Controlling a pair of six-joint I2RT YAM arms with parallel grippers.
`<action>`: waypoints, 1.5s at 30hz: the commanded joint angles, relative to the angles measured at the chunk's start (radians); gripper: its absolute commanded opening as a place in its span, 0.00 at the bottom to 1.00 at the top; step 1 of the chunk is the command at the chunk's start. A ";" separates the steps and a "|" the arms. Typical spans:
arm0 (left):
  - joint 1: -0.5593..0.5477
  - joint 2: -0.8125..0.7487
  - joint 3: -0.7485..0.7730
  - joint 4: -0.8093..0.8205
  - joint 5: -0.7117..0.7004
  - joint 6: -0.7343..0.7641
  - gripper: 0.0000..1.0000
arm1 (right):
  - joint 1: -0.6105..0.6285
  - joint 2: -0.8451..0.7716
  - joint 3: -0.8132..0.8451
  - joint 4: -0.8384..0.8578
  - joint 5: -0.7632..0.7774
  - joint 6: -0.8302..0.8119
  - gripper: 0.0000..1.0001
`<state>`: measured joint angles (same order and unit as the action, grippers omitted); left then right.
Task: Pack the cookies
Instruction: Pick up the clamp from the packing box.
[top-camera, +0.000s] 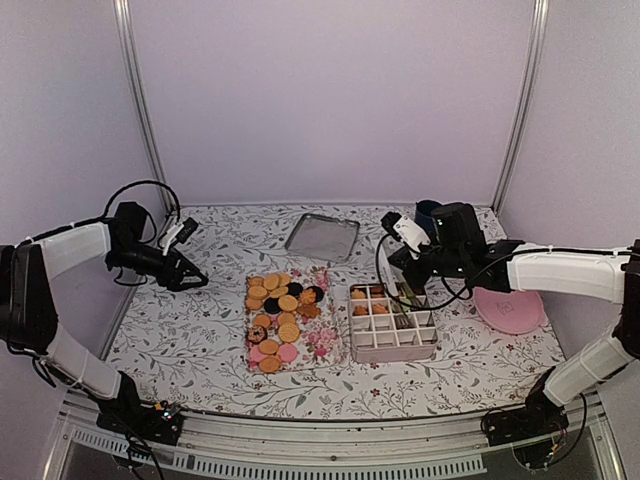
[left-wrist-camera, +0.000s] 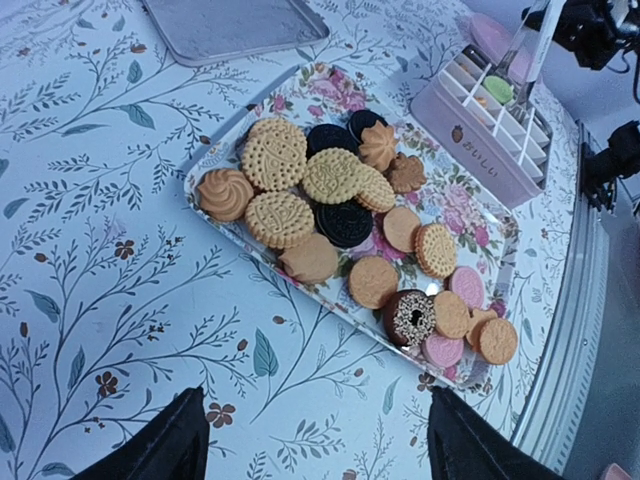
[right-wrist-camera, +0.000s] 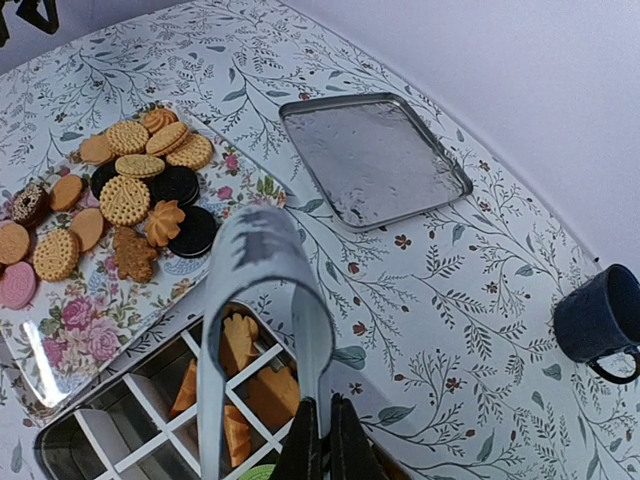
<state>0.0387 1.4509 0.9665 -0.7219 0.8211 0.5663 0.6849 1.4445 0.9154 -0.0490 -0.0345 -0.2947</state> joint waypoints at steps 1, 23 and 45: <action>-0.018 -0.017 0.029 -0.014 -0.006 0.015 0.76 | -0.007 -0.053 -0.067 0.107 0.010 -0.002 0.00; -0.059 -0.010 0.059 -0.036 -0.039 0.015 0.75 | 0.006 -0.349 -0.467 0.563 0.116 0.204 0.00; -0.083 0.017 0.075 -0.022 -0.027 -0.010 0.76 | 0.026 -0.571 -0.518 0.604 0.225 0.219 0.00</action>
<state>-0.0315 1.4651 1.0172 -0.7452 0.7769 0.5682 0.7044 0.9325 0.3649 0.5240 0.1448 -0.0658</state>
